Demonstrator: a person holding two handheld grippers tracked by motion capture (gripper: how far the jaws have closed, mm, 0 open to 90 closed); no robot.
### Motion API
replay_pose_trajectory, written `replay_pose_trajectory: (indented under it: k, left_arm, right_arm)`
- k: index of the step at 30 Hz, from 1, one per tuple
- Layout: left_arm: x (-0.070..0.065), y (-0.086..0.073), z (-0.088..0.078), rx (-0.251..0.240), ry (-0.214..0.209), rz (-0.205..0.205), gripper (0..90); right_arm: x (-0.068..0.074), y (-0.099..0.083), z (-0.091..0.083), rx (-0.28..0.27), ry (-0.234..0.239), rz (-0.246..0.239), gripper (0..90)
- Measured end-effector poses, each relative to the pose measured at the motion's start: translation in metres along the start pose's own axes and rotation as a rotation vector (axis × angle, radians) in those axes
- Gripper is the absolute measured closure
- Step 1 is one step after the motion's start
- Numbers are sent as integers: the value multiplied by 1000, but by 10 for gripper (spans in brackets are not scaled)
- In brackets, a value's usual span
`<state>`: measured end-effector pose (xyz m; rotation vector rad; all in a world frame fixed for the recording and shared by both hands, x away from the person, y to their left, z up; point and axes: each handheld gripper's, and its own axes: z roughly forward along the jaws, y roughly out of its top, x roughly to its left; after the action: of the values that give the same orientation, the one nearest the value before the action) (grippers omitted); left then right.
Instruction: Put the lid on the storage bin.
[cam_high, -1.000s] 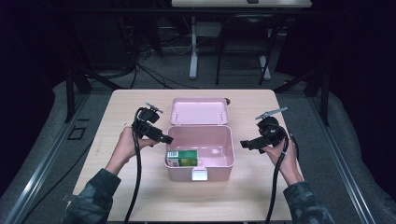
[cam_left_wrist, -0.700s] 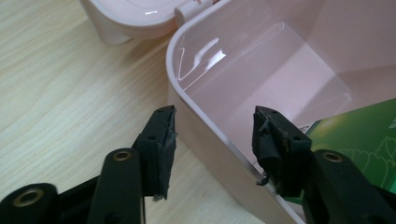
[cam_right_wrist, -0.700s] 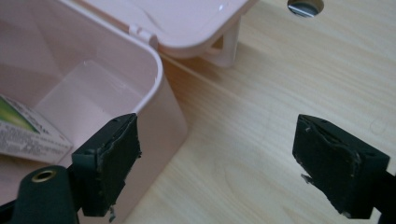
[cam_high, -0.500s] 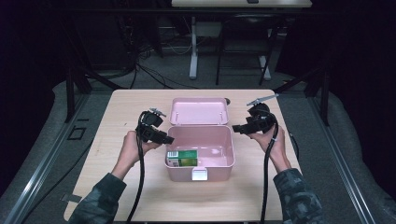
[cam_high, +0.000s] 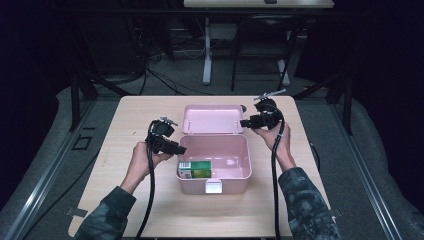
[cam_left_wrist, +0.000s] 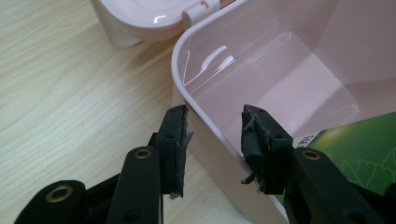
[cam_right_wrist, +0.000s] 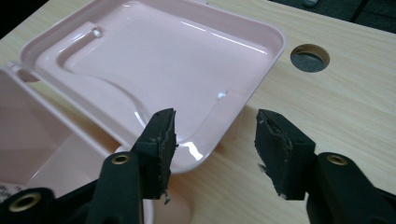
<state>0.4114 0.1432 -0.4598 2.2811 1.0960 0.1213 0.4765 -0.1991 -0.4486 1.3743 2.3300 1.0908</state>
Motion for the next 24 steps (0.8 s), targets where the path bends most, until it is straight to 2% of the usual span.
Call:
replay_pose_trajectory:
  k: [2, 7, 13, 17, 20, 24]
  left_arm:
    - [1, 0, 0, -2, -5, -3, 611]
    - [1, -1, 0, -5, -9, -3, 610]
    - [2, -1, 0, -7, -11, 2, 610]
    - [2, -1, 0, -8, -11, 6, 610]
    - [1, -1, 0, -8, -9, 10, 610]
    - [1, -1, 0, -8, -9, 13, 610]
  right_arm:
    - [-2, 4, 7, 2, -16, -1, 510]
    - [-8, 9, 23, 23, -26, 37, 581]
    - [-10, 15, 38, 37, -57, 40, 665]
    - [-11, 15, 49, 51, -100, 42, 679]
    - [-15, 15, 53, 45, -101, 83, 690]
    - [-17, 21, 57, 42, -122, 93, 693]
